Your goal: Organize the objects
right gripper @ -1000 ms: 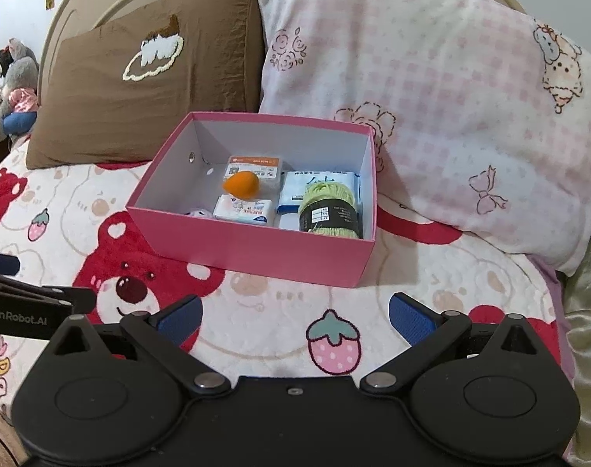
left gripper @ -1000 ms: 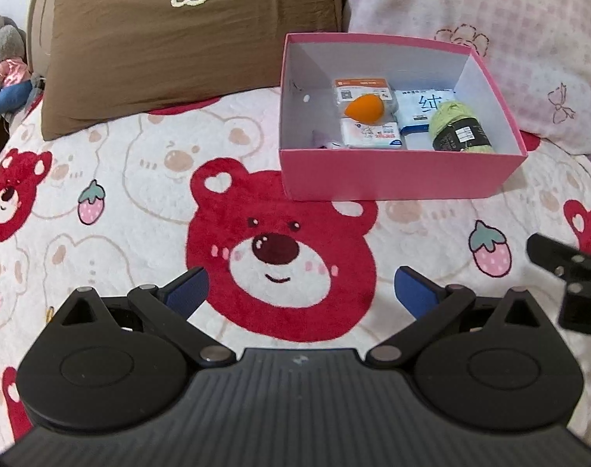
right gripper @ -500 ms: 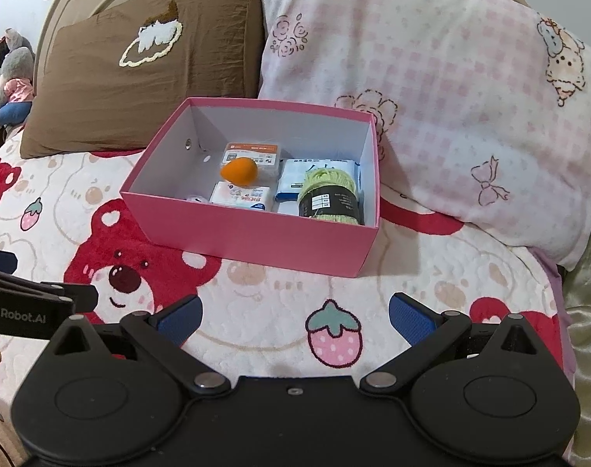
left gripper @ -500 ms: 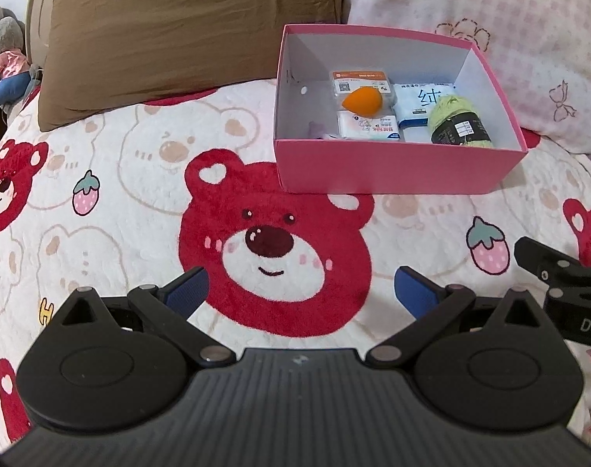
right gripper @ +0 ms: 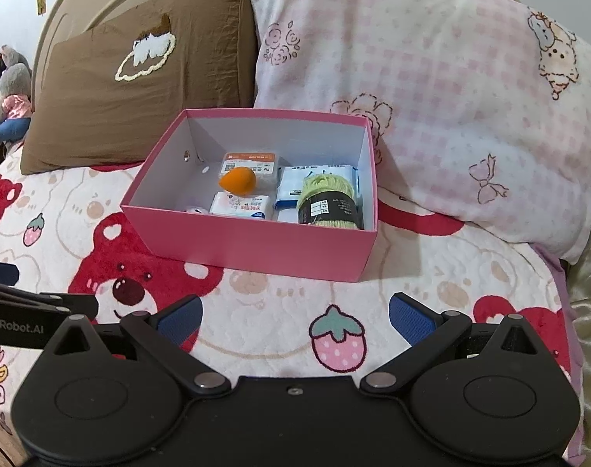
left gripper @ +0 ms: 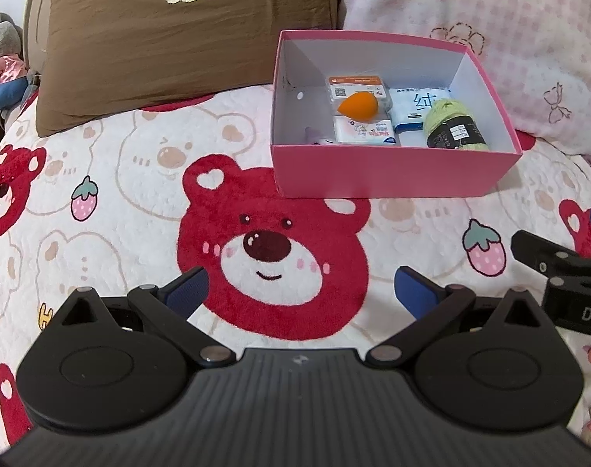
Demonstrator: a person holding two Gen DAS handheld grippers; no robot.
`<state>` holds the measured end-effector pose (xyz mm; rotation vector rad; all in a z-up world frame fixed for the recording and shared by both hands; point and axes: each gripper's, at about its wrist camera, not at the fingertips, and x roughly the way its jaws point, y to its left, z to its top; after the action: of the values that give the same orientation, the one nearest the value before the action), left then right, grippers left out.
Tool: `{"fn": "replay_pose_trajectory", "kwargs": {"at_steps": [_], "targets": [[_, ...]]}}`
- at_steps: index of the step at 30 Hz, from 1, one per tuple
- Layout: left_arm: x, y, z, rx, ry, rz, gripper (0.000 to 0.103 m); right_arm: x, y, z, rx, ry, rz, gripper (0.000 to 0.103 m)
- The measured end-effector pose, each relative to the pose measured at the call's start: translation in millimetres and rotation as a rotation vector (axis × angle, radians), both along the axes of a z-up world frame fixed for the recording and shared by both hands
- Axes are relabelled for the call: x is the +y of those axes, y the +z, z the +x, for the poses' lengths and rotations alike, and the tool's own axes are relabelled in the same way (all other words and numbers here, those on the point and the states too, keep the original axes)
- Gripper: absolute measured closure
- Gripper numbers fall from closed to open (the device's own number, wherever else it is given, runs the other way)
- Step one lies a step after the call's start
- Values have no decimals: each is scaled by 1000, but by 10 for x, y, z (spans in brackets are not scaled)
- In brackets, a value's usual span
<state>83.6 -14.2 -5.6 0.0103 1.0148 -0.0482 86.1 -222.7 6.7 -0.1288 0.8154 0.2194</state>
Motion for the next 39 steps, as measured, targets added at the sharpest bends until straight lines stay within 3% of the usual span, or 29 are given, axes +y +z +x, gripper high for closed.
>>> {"fn": "replay_pose_trajectory", "kwargs": {"at_steps": [13,25,30,39], "targets": [[24,46,-21,-53,-8,-18,0,10,53,-41,-17,-19,13,0],[81,19,6,-43,12,-57,0,24,78,-61,-33,-33,0,0],[45,31,-8,-55,3,-7,0,36,78,-79,-27,-23,-2,0],[49,47,-18,-56,-5,-18,0,42,98,-103,-33,-21,-5,0]]}}
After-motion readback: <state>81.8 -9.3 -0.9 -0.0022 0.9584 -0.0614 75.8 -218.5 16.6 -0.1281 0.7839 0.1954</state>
